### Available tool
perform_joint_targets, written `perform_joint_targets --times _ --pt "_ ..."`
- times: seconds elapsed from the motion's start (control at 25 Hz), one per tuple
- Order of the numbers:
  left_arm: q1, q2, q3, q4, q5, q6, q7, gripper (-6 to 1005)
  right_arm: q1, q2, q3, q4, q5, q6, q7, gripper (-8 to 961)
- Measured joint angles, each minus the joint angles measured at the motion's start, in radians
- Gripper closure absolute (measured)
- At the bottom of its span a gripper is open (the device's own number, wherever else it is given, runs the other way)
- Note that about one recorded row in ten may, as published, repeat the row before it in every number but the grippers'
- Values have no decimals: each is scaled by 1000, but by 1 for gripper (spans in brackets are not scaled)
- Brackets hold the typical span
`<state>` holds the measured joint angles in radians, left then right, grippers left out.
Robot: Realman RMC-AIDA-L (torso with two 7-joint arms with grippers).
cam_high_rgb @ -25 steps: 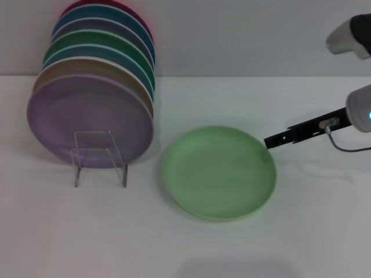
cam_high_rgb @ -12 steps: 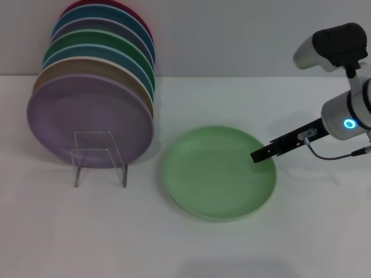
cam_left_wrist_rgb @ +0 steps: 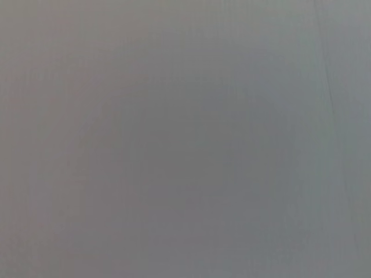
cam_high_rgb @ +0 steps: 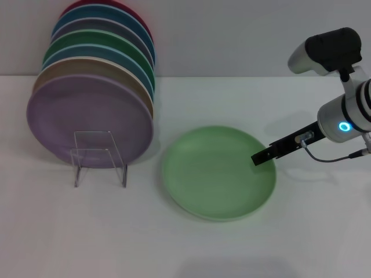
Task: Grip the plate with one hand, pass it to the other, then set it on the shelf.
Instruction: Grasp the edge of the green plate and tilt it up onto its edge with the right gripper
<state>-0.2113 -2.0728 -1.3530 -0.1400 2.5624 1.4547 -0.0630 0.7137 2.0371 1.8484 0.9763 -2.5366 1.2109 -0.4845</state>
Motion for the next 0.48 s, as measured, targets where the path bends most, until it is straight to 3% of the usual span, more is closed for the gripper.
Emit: perform_joint_targets --times 0.48 --pt "-17 1 -2 5 -1 -4 0 215 44 0 -18 -80 0 -34 3 244"
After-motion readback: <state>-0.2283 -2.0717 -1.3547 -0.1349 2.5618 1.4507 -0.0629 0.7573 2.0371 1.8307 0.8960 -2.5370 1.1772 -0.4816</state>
